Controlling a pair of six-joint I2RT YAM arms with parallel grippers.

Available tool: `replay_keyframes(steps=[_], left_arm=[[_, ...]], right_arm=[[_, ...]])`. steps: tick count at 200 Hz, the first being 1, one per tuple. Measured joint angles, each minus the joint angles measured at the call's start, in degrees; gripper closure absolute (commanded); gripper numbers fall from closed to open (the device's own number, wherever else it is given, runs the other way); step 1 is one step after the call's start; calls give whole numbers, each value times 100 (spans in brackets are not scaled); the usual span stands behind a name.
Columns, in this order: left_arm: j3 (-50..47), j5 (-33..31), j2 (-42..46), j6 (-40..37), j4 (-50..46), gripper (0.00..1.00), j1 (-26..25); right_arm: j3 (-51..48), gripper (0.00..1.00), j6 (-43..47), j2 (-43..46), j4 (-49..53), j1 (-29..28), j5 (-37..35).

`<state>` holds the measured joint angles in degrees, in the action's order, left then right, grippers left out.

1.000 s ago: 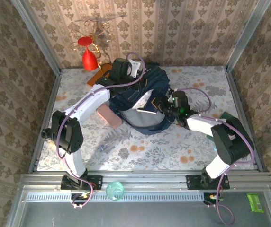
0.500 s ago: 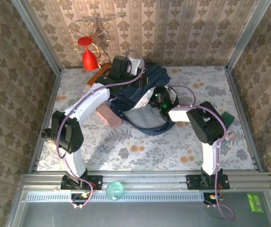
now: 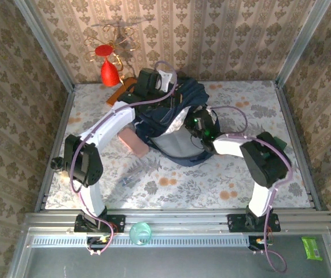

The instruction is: Pack books, pencil case, and school supplies into a backpack

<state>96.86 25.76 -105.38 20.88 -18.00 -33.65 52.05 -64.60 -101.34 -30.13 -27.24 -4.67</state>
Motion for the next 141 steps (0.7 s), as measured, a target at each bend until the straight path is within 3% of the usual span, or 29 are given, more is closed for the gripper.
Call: replay_keyframes(steps=[49, 87, 113, 141], left_arm=[[-76, -26, -2, 96, 133, 100, -2], [-400, -92, -13, 219, 472, 100, -129], [-411, -164, -179, 297, 647, 100, -284], [-350, -243, -463, 396, 776, 100, -481]], right_arm=[[-1067, 37, 1176, 2197, 1093, 96, 374], [-1558, 22, 2098, 3836, 2549, 310, 57], [-1987, 18, 2269, 3823, 2863, 841, 79], [-2212, 20, 2262, 2924, 2811, 1132, 603]])
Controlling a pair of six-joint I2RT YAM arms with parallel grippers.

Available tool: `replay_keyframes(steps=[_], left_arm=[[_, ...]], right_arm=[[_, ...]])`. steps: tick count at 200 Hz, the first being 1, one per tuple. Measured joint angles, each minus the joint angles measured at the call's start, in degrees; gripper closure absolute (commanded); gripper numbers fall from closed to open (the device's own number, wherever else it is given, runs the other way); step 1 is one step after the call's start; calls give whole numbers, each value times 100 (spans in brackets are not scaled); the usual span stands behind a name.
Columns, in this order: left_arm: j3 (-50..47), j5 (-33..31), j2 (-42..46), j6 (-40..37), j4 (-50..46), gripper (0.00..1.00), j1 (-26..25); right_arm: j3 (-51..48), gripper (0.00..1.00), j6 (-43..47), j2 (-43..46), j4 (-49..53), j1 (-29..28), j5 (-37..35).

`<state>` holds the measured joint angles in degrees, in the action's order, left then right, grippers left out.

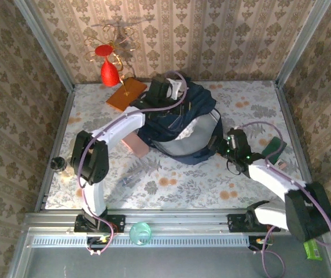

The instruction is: Pack books, pencil case, and school supplies into a backpack

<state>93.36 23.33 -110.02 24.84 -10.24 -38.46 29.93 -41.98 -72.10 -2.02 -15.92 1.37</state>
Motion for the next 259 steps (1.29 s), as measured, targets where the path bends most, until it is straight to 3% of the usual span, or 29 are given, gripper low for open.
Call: replay_keyframes(steps=[42, 55, 77, 100, 136, 166, 193, 216, 259], left_arm=[[90, -297, -369, 297, 236, 98, -404], [90, -393, -507, 437, 463, 88, -542], [195, -369, -815, 616, 715, 63, -708], [247, -295, -933, 592, 719, 49, -756], [-1215, -492, 168, 302, 890, 27, -326], [-2990, -868, 1635, 264, 1016, 26, 463], [-3718, -977, 1867, 398, 909, 26, 1231], [-3801, -1008, 1628, 411, 719, 27, 1272], [-3768, -1027, 1285, 487, 682, 30, 1187]], right_arm=[[0, 32, 35, -706, -306, 662, 667], [22, 35, 59, -732, -409, 1051, 752], [251, 37, 133, -981, -450, 1694, 940], [511, 34, 240, -1012, -372, 2052, 999], [568, 28, 474, -129, -7, 2083, 846], [437, 28, 586, 933, 348, 1751, 529], [422, 27, 748, 1521, 717, 595, 175], [424, 26, 778, 1574, 776, -96, 42], [728, 26, 804, 879, 914, -509, -81]])
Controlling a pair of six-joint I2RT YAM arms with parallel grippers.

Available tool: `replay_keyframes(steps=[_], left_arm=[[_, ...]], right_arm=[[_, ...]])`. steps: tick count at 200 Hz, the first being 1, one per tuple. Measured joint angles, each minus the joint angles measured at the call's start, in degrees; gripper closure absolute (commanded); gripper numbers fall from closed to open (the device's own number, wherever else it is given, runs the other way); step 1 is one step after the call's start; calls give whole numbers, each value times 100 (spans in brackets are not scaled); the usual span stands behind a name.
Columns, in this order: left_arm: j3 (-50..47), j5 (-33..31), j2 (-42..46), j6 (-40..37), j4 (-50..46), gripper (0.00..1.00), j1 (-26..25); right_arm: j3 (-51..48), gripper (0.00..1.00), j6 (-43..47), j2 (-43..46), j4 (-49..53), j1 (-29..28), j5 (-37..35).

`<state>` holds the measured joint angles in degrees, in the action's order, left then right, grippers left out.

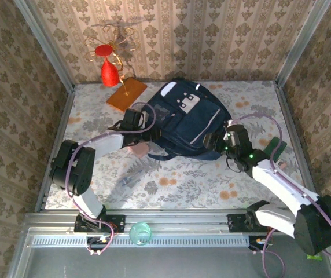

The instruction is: Pack books, pencil case, and school supplies into a backpack

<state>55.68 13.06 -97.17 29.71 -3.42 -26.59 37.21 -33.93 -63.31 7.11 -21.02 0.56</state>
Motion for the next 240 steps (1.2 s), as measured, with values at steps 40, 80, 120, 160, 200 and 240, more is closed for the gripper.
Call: replay_keyframes(steps=[40, 80, 120, 160, 200, 240], left_arm=[[-105, -343, 74, 74, -31, 27, 0], [-22, -387, -74, 92, -17, 29, 0], [334, -398, -505, 173, 153, 38, -98], [369, -433, -640, 205, 306, 46, -149], [306, -455, -675, 229, 387, 45, -240], [9, -608, -407, 223, 295, 38, -341]], right_arm=[[68, 25, 35, -271, -72, -118, -17], [68, 25, 9, -476, -136, -184, -20], [68, 25, -72, -485, -214, -332, -20], [68, 25, -74, -485, -219, -501, -24], [68, 25, -74, -535, -234, -514, -33], [68, 25, -74, -562, -262, -514, -39]])
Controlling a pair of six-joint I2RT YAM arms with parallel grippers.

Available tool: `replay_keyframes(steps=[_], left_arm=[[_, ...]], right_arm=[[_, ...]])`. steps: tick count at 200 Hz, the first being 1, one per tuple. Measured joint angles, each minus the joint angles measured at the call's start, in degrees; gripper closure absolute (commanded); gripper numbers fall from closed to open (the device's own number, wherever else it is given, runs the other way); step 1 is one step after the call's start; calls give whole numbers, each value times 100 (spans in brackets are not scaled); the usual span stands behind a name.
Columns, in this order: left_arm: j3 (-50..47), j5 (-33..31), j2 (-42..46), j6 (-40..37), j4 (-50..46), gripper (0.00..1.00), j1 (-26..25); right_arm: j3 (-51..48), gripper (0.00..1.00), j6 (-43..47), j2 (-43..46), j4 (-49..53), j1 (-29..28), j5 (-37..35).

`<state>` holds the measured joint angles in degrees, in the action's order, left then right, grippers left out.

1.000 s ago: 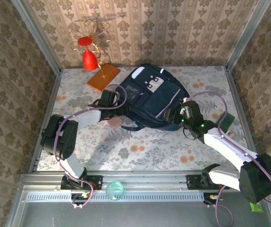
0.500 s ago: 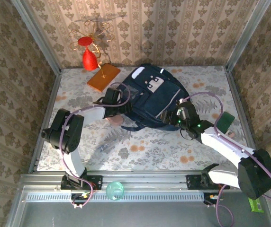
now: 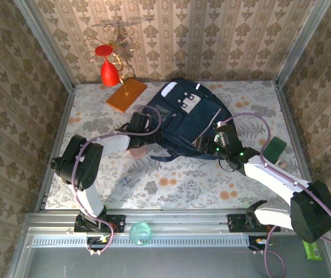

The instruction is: Pack books, pencil case, and school supplies into a backpack

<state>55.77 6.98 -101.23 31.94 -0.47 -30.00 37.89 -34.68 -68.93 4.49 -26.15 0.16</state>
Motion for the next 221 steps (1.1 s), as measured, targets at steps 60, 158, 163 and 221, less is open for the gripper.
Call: replay_keyframes(steps=[60, 158, 163, 221], left_arm=[[-28, -85, -39, 44, 76, 42, -101], [4, 63, -291, 234, 396, 100, -271], [-7, 92, -249, 243, 393, 100, -271], [-101, 671, 323, 306, 345, 100, -299]], right_arm=[[0, 25, -24, -46, -87, -17, 0], [0, 35, 365, -50, -170, -1036, 125], [0, 37, 396, -122, -210, -1126, 127], [157, 59, 455, -1530, -1082, -1759, 44]])
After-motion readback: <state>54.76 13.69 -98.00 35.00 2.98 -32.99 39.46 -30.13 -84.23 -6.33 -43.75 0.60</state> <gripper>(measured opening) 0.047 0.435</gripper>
